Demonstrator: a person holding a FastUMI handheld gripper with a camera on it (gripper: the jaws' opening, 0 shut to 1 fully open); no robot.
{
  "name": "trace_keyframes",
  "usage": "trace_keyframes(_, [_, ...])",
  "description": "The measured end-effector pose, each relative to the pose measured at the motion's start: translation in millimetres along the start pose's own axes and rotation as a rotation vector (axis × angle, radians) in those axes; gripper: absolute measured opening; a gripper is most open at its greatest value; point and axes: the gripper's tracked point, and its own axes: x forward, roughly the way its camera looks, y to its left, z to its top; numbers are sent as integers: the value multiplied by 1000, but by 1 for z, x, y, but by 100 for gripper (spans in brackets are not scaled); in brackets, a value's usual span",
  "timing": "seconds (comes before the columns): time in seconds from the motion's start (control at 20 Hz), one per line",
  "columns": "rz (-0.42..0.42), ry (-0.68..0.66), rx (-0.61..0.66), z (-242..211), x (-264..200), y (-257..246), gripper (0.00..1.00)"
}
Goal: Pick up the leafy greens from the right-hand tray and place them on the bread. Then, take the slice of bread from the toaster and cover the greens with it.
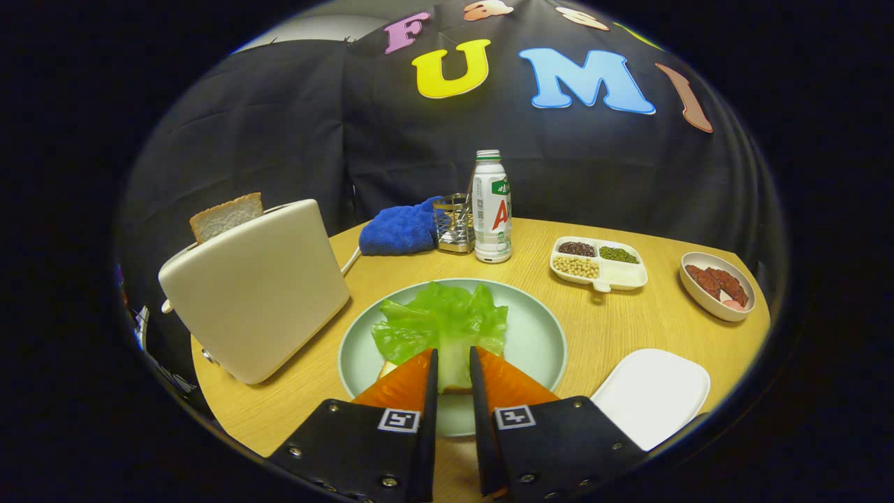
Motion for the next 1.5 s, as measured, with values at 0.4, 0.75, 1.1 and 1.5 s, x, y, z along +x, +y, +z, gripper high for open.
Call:
trace_keyframes(0.4, [-57,-175,-44,34,-44,8,67])
trace_keyframes(0.75, [-6,-355,1,88,-91,70,69])
trace_keyframes(1.1, [63,-389,-22,112,-101,155,73])
trace_keyframes(1.5, [135,-404,-116,128,-89,259,75])
